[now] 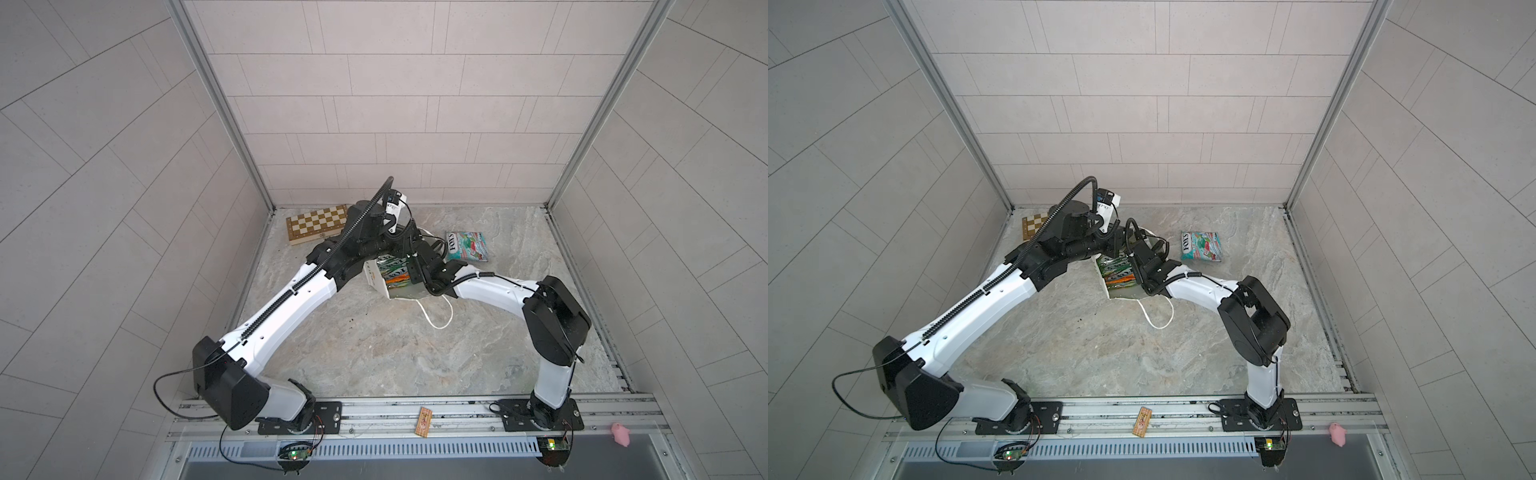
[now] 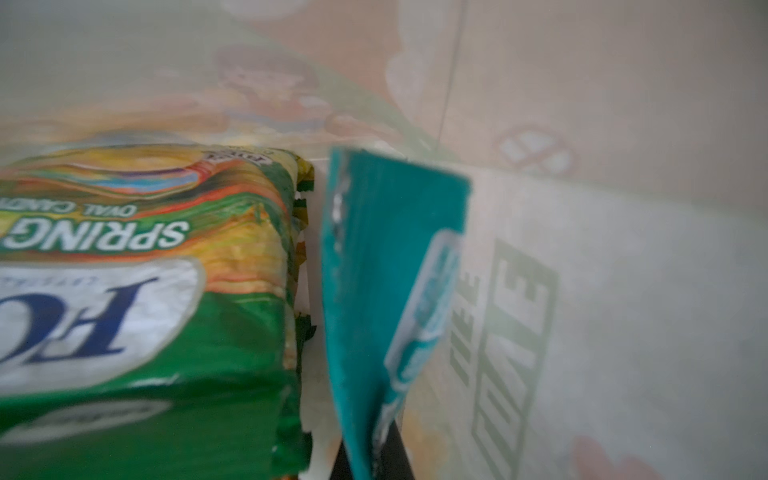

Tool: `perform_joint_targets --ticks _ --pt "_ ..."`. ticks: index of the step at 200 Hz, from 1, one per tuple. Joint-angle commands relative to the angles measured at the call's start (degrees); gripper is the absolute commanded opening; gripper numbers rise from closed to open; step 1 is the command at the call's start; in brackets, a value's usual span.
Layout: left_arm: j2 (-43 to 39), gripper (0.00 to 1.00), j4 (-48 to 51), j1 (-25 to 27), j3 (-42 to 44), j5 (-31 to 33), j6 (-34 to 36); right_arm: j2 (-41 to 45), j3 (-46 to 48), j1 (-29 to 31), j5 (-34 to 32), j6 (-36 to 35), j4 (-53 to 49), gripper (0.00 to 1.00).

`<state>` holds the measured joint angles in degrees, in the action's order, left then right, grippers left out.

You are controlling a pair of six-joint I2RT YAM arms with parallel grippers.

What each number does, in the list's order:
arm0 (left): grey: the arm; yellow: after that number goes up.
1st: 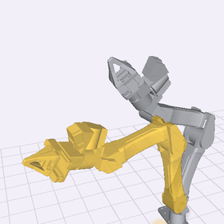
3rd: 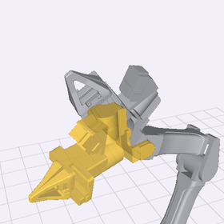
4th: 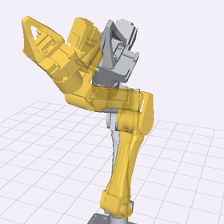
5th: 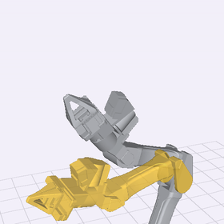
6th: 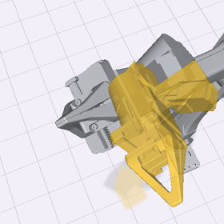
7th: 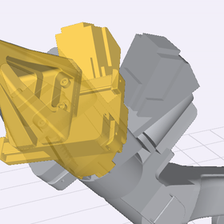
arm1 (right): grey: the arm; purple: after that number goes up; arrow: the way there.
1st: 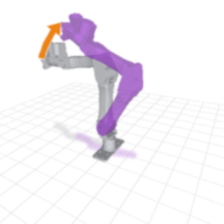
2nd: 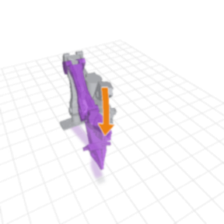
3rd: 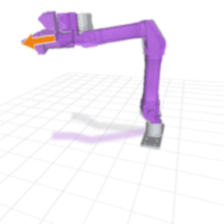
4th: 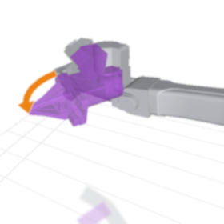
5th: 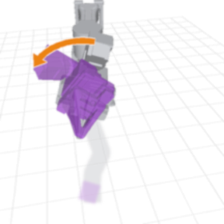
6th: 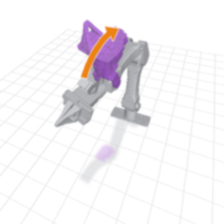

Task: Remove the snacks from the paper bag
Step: 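Lift the second teal packet up out of the bag with the right gripper, then carry the teal packet beside the first packet and lower it onto the table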

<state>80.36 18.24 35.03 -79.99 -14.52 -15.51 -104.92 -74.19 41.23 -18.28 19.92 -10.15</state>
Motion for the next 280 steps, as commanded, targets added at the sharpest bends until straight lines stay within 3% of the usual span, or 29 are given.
perform_joint_targets --ticks 1,169,280 --pt "-2.51 0.00 -2.07 0.75 0.27 -0.81 0.44 5.62 1.42 -0.36 0.37 -1.28 -0.35 0.00" --pt "-2.04 0.00 -2.07 0.78 0.36 -0.54 0.37 25.47 5.93 -0.30 6.99 -5.39 -2.63 0.00" --pt "-1.82 0.00 -2.07 0.92 0.35 -0.75 0.36 37.61 5.55 -0.43 3.83 -8.47 -4.69 0.00"
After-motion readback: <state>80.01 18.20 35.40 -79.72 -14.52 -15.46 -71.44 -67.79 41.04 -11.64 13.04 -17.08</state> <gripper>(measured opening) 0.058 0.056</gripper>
